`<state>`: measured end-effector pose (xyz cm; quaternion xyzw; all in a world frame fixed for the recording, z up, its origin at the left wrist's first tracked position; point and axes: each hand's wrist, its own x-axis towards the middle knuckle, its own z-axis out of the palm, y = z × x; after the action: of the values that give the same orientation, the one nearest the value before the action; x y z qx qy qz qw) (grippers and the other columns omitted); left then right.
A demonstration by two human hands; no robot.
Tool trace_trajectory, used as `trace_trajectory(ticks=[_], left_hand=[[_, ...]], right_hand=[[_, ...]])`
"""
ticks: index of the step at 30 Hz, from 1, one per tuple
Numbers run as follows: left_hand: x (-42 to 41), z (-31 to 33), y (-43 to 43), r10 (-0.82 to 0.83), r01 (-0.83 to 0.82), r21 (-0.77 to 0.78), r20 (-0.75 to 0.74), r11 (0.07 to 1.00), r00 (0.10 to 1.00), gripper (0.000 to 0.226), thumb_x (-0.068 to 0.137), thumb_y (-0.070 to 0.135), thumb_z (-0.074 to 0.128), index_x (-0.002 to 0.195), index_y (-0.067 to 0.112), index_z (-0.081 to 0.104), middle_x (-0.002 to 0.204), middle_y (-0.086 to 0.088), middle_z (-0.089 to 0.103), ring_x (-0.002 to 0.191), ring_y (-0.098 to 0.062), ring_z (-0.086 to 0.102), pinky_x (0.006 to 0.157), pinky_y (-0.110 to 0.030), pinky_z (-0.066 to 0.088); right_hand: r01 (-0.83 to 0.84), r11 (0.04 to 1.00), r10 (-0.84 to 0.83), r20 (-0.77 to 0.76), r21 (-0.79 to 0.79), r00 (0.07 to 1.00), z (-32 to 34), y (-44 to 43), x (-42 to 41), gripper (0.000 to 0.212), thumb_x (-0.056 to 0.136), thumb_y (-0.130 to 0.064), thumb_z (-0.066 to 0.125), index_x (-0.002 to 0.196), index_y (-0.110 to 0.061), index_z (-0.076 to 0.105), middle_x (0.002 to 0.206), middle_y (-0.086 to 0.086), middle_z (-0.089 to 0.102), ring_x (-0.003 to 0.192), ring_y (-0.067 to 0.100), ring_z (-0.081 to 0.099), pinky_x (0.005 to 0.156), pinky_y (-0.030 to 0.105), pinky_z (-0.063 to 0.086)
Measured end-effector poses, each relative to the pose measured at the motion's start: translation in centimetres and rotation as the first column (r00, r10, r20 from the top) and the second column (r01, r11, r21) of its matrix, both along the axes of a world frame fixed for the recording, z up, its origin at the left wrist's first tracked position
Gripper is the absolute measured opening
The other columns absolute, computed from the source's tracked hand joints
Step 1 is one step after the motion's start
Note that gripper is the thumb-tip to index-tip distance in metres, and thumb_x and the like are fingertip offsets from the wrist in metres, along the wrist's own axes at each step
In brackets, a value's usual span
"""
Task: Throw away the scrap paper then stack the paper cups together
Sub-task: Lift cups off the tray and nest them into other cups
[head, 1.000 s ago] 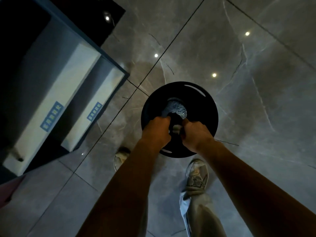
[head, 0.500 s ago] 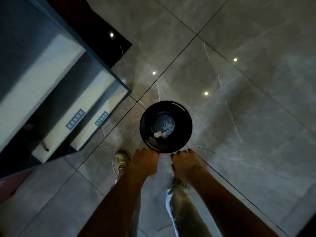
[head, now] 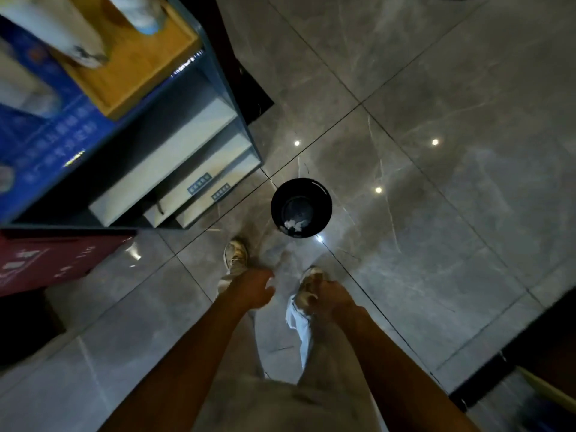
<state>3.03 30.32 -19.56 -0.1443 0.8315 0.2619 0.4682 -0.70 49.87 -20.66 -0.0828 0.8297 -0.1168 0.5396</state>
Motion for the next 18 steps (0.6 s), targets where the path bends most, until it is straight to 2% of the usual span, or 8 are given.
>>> trace_trajectory(ticks=[2, 5, 8, 11, 14, 16, 18], left_hand=[[1.9, 2.9, -0.3, 0.026, -0.025, -0.016, 0.032, 1.0, 0.999, 0.037, 0.093, 0.029, 0.055, 0.125, 0.012, 0.057, 0.127, -0.014, 0.06, 0.112, -0.027, 0.058, 0.092, -0.03, 0.044], [5.1, 6.9, -1.4, 0.035, -0.035, -0.001, 0.06, 0.999, 0.998, 0.045, 0.094, 0.031, 0.055, 0.135, 0.014, 0.05, 0.14, -0.014, 0.05, 0.126, -0.028, 0.049, 0.103, -0.032, 0.04], [7.6, 10.3, -3.4, 0.094, -0.094, -0.001, 0.065, 0.996, 0.993, 0.043, 0.093, 0.029, 0.058, 0.132, 0.011, 0.054, 0.137, -0.015, 0.054, 0.123, -0.026, 0.051, 0.093, -0.02, 0.038], [9.1, 12.6, -5.3, 0.194, -0.194, -0.006, 0.1, 0.981, 0.976, 0.047, 0.092, 0.035, 0.057, 0.135, 0.015, 0.051, 0.139, -0.012, 0.053, 0.125, -0.026, 0.051, 0.099, -0.028, 0.04], [9.6, 13.6, -7.2, 0.313, -0.312, -0.028, 0.11, 0.95, 0.943, 0.038, 0.093, 0.037, 0.054, 0.126, 0.02, 0.059, 0.133, -0.007, 0.059, 0.117, -0.023, 0.056, 0.094, -0.027, 0.042], [9.6, 14.1, -8.5, 0.387, -0.388, -0.005, 0.085, 0.921, 0.918, 0.036, 0.094, 0.038, 0.052, 0.122, 0.019, 0.062, 0.131, -0.008, 0.061, 0.115, -0.023, 0.057, 0.096, -0.03, 0.043], [9.3, 14.8, -10.3, 0.39, -0.392, 0.013, 0.085, 0.92, 0.917, 0.038, 0.096, 0.04, 0.049, 0.121, 0.015, 0.063, 0.132, -0.011, 0.06, 0.117, -0.025, 0.056, 0.1, -0.032, 0.042]], right_hand=[[0.036, 0.999, -0.036, -0.016, -0.03, 0.999, 3.2, 0.7, 0.7, 0.033, 0.091, -0.033, 0.059, 0.117, -0.013, 0.061, 0.115, 0.011, 0.065, 0.107, 0.028, 0.063, 0.085, 0.03, 0.047], [0.145, 0.985, -0.148, -0.027, -0.096, 0.989, 7.6, 1.9, 2.2, 0.028, 0.09, -0.034, 0.06, 0.111, -0.016, 0.064, 0.109, 0.007, 0.07, 0.101, 0.024, 0.066, 0.076, 0.022, 0.041], [0.176, 0.982, -0.179, -0.038, -0.073, 0.983, 10.5, 2.6, 3.2, 0.031, 0.093, -0.036, 0.057, 0.113, -0.014, 0.064, 0.115, 0.011, 0.069, 0.105, 0.027, 0.064, 0.08, 0.027, 0.045], [0.219, 0.975, -0.22, -0.03, -0.021, 0.975, 12.0, 2.4, 4.4, 0.036, 0.094, -0.039, 0.056, 0.119, -0.013, 0.063, 0.124, 0.013, 0.065, 0.113, 0.027, 0.06, 0.091, 0.032, 0.046], [0.344, 0.939, -0.345, -0.039, -0.008, 0.938, 12.8, 1.5, 5.7, 0.036, 0.093, -0.042, 0.058, 0.117, -0.015, 0.065, 0.122, 0.011, 0.066, 0.107, 0.024, 0.061, 0.083, 0.027, 0.044], [0.449, 0.894, -0.448, -0.042, -0.005, 0.893, 13.1, 0.5, 6.4, 0.036, 0.091, -0.044, 0.06, 0.115, -0.018, 0.066, 0.12, 0.01, 0.067, 0.097, 0.021, 0.06, 0.079, 0.025, 0.041], [0.504, 0.864, -0.503, -0.036, 0.004, 0.863, 13.5, -0.8, 7.1, 0.036, 0.091, -0.044, 0.059, 0.116, -0.018, 0.065, 0.12, 0.01, 0.067, 0.094, 0.018, 0.059, 0.079, 0.025, 0.04]])
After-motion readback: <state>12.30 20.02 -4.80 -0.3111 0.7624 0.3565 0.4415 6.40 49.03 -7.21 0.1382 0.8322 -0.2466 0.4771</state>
